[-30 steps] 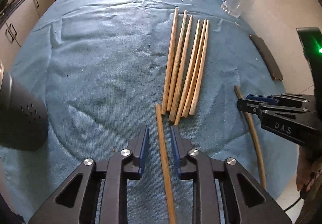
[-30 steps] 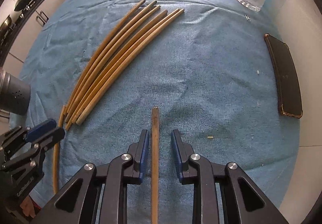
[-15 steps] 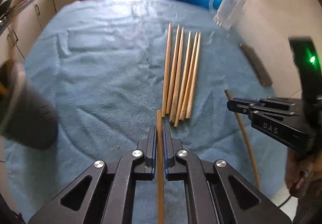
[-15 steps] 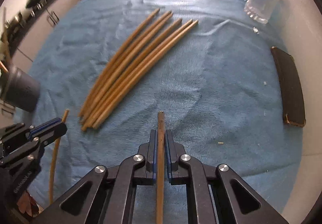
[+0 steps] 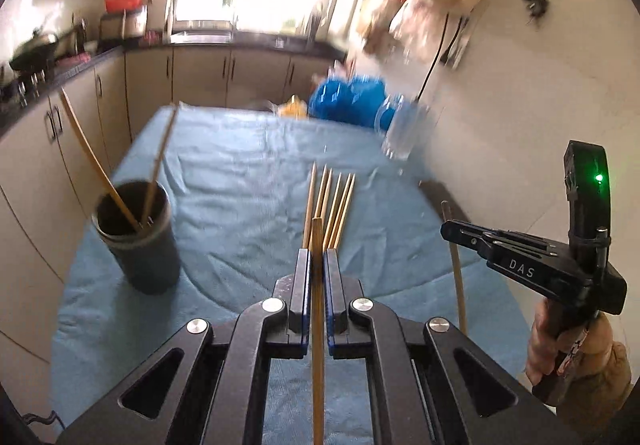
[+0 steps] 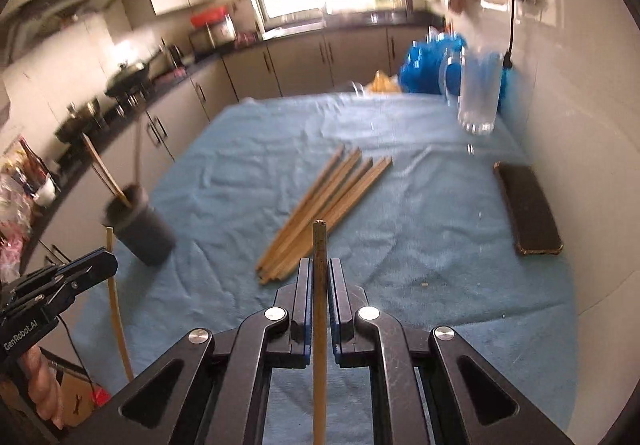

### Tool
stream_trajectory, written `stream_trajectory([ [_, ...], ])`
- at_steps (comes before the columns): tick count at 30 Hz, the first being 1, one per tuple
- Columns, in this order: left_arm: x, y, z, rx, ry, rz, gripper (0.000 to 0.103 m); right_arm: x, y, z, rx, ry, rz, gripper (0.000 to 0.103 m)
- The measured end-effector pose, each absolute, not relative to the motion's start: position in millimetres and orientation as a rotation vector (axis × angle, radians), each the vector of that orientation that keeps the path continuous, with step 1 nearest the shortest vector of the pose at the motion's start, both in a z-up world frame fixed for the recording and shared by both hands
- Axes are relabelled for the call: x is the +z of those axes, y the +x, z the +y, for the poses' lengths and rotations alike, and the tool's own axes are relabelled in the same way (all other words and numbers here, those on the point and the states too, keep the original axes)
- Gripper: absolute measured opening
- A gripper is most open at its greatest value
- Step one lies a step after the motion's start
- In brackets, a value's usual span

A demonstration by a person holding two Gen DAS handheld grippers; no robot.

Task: Organize utensils
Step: 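Carry both chopsticks over the black holder and open both grippers to drop them in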

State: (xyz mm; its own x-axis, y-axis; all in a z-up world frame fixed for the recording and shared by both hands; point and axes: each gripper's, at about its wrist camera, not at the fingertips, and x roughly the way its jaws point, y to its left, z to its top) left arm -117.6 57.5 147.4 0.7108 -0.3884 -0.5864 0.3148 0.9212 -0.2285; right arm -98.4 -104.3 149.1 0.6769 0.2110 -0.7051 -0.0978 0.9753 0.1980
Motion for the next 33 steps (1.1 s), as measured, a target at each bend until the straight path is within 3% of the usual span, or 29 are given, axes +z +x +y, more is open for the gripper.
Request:
stream_trajectory([
  [14,221,-138,114,-0.320,-0.199,0.443,0.005,226,-110,-64,0.248,0.215,0.554,0.007],
  [27,299,-112,190,-0.192,-0.227,0.289,0.005,284,-36,40,0.420,0.295,0.344,0.007],
  [33,298,-75,211,-0.124,-0.212,0.319,0.005,289,2,88,0.432,0.316,0.257,0.007],
])
